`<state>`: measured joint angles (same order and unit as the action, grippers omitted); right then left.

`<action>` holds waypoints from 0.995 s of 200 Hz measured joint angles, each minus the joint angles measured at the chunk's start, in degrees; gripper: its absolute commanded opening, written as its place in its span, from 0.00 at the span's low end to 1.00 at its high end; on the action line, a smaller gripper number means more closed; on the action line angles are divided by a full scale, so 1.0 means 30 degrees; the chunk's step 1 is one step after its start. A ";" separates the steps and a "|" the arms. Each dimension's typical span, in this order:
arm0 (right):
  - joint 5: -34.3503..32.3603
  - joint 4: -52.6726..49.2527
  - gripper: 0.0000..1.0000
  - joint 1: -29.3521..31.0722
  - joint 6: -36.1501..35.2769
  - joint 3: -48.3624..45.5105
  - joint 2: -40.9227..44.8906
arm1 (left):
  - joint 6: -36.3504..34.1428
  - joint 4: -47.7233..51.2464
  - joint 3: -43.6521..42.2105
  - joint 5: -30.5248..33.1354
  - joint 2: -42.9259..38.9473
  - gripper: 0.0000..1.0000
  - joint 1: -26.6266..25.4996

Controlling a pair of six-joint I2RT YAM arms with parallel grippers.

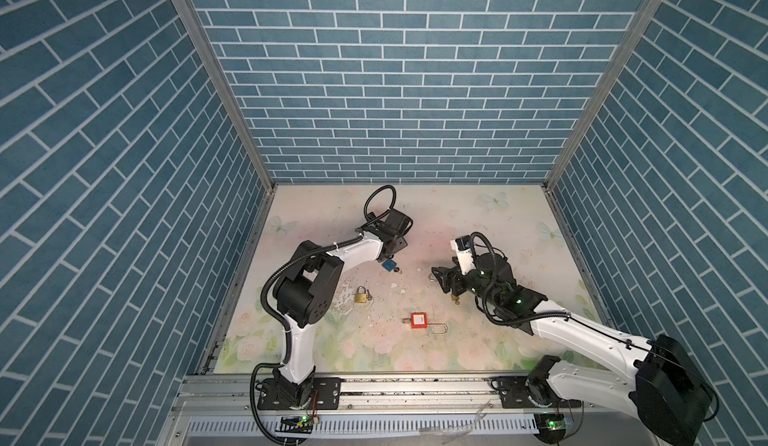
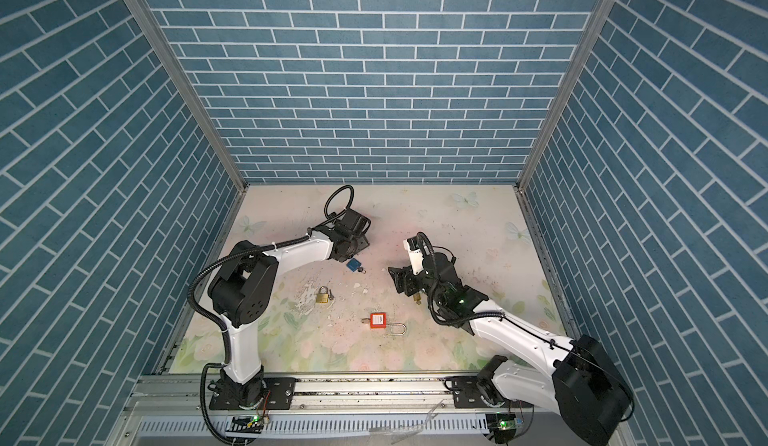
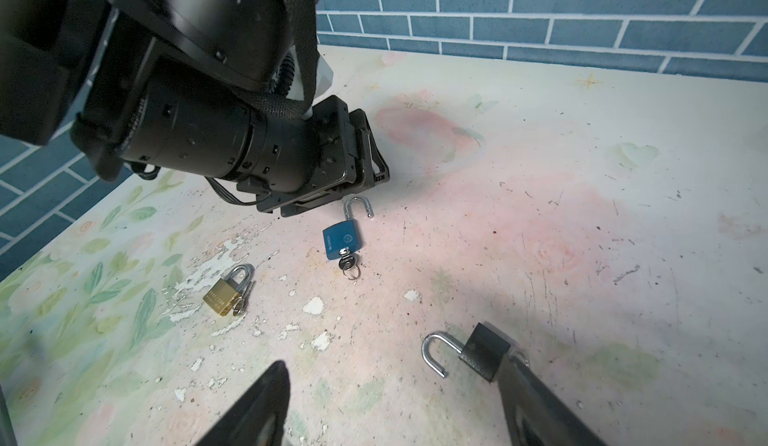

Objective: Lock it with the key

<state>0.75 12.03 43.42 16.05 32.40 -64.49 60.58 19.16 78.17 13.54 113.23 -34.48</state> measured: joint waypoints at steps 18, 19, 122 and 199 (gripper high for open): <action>0.0080 0.0022 0.79 0.0000 0.0007 -0.0015 0.0022 | 0.0204 0.1574 0.1188 0.0852 0.0000 0.67 -0.0576; 0.0087 0.0022 0.79 0.0000 0.0007 -0.0015 0.0029 | 0.0219 0.1654 0.1253 0.0874 0.0000 0.67 -0.0605; 0.0976 0.1319 0.78 -0.0007 0.0051 -0.1792 0.0889 | 0.5348 0.9632 0.5792 0.0342 0.2601 0.67 -0.1734; 0.3694 0.3395 0.74 -0.0022 0.0007 -0.2608 -0.2302 | 0.6870 0.9194 0.5013 -0.0750 0.2798 0.67 -0.1727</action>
<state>11.84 22.22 43.35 16.08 24.58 -71.40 81.19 46.74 93.21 11.29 121.62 -39.66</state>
